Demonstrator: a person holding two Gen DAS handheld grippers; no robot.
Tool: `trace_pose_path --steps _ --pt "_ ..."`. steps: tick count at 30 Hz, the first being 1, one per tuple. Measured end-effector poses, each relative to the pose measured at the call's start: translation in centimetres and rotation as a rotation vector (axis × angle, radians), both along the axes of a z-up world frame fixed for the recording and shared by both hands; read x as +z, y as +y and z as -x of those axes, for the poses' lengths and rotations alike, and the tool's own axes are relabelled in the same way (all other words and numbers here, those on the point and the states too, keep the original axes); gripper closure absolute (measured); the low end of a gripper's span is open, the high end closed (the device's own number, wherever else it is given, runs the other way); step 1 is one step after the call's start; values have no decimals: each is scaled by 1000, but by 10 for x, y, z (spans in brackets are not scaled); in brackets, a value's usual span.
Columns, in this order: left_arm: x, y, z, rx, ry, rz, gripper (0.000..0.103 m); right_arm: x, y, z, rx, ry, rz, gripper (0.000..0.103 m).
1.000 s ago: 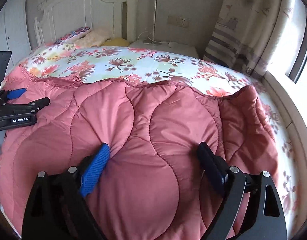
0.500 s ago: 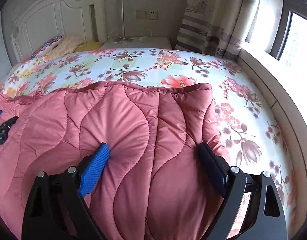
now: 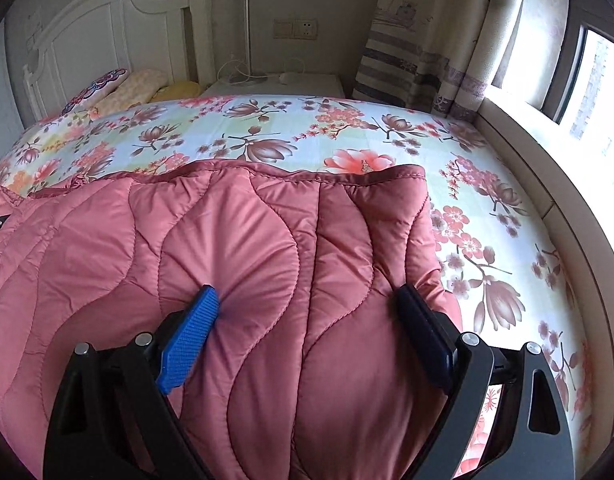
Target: Fold large clothes
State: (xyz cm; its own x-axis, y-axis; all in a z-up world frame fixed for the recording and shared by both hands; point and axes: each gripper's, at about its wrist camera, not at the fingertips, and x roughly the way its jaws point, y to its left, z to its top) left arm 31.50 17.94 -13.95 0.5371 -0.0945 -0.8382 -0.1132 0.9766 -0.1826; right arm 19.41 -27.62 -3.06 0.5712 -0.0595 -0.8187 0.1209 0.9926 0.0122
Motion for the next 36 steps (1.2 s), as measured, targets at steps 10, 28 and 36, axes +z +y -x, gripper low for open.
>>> trace_pose_path --steps 10,28,36 --pt "4 -10 6 9 -38 -94 2 68 71 14 111 -160 10 16" --pt "71 -52 78 -37 -305 -85 2 9 170 8 408 -81 -22 11" --pt "18 -111 77 -209 -194 -238 2 18 164 13 393 -87 -44 11"
